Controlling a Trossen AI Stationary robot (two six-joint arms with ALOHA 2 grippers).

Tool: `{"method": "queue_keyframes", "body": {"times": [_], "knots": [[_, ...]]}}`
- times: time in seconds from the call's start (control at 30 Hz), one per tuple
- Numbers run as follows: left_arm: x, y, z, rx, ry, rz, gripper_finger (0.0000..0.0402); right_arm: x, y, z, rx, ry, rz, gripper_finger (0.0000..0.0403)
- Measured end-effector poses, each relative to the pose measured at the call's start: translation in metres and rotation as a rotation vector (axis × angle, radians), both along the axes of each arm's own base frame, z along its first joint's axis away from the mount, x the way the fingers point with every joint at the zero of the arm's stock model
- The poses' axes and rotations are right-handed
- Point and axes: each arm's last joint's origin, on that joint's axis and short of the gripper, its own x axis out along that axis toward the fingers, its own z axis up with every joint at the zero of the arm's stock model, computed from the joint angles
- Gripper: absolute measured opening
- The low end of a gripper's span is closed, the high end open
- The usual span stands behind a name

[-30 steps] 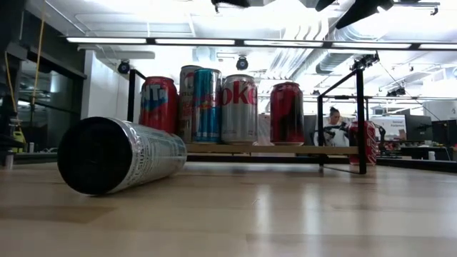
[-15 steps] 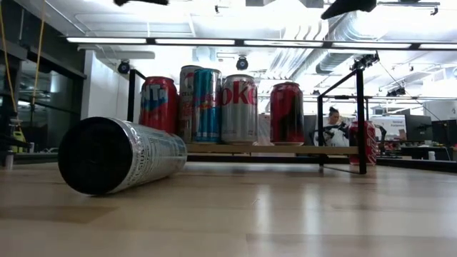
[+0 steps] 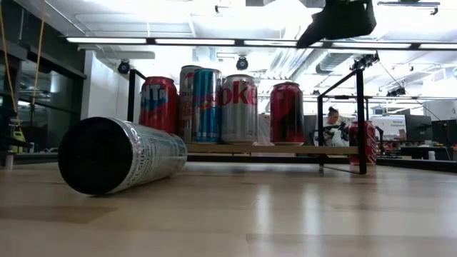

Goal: Place canned beverage on shelf
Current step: Put the white-pink soda can on the shelf aligned with the other white-pink soda cans

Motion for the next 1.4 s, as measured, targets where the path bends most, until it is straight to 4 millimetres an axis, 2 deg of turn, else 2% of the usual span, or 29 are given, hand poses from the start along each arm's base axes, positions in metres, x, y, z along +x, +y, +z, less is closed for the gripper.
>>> {"method": "queue_keyframes", "body": {"times": [0.17,0.27,0.37,0.43,0.5,0.6,0.67,0.7,0.8,0.9,1.07,1.4], "knots": [[-0.029,0.008,0.01,0.028,-0.082,-0.054,0.037,0.048,0.024,-0.018,0.027,0.032,-0.061,0.0389],[-0.043,0.012,0.014,0.016,-0.129,-0.052,0.037,0.076,0.031,-0.011,0.011,-0.027,-0.072,0.0375],[-0.054,0.015,0.016,0.007,-0.164,-0.049,0.037,0.097,0.03,0.005,-0.083,-0.059,-0.046,0.0335],[-0.058,0.017,0.017,0.003,-0.179,-0.047,0.037,0.105,0.022,0.02,-0.179,-0.045,-0.025,0.0291],[-0.06,0.017,0.018,0.002,-0.185,-0.047,0.037,0.109,0.01,0.037,-0.284,-0.021,0.007,0.023],[-0.061,0.018,0.018,0.001,-0.188,-0.047,0.037,0.113,-0.015,0.06,-0.424,-0.006,0.064,0.0114],[-0.061,0.017,0.018,0.002,-0.185,-0.046,0.037,0.119,-0.033,0.064,-0.501,-0.027,0.101,0.0036],[-0.06,0.017,0.018,0.003,-0.183,-0.046,0.037,0.121,-0.04,0.062,-0.533,-0.043,0.136,0.002],[-0.057,0.016,0.017,0.004,-0.175,-0.046,0.037,0.127,-0.061,0.051,-0.627,-0.023,0.233,0.0024],[-0.057,0.016,0.017,-0.003,-0.173,-0.043,0.037,0.132,-0.078,0.042,-0.754,0.017,0.31,0.0006],[-0.057,0.017,0.017,-0.009,-0.176,-0.009,0.037,0.138,-0.099,0.044,-0.982,0.023,0.392,0.0002],[-0.057,0.019,0.017,0.006,-0.179,0.048,0.037,0.143,-0.124,0.027,-1.069,0.134,0.499,0.0]]}}
